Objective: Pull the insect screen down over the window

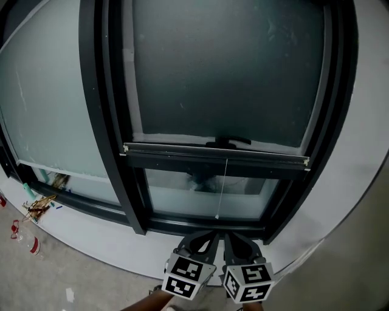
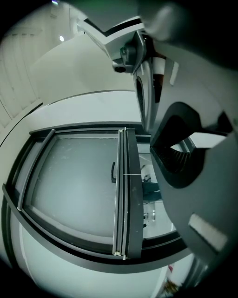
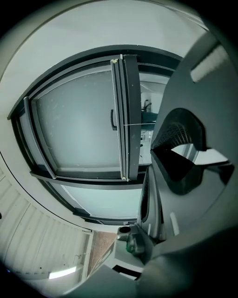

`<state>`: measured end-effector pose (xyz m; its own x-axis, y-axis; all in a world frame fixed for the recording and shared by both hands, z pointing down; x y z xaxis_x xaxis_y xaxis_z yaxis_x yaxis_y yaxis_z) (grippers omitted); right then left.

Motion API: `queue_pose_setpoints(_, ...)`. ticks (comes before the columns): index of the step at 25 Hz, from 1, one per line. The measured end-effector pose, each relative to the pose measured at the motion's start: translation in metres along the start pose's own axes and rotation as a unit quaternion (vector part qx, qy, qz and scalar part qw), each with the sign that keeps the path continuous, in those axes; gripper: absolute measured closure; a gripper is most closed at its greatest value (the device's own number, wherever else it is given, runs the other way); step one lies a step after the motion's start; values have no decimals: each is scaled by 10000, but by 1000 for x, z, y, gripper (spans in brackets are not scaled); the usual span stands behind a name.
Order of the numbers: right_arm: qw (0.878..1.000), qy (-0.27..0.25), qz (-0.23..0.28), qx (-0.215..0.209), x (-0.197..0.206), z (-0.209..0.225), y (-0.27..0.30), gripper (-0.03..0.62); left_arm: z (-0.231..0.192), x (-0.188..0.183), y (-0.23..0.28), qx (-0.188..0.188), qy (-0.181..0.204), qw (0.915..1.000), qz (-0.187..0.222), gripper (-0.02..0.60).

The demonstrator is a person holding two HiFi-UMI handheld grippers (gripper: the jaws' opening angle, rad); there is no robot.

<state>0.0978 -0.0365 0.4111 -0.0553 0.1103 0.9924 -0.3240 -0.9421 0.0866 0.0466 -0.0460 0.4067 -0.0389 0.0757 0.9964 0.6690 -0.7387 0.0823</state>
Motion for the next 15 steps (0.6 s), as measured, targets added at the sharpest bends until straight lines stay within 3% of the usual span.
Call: queue_pose_setpoints(15,9996,0,-41,-280,-4,5,-43,589,43,-10,-16,-243,-105,9996,20,568)
Point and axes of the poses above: the fingertips, and each gripper's own axes: y forward along the fingers, z to its right, x out of its underside, the point moved 2 cm from there along -y, backward along the fingers, and after that the axes turned 8 degrees about z, right-handed, at the moved point
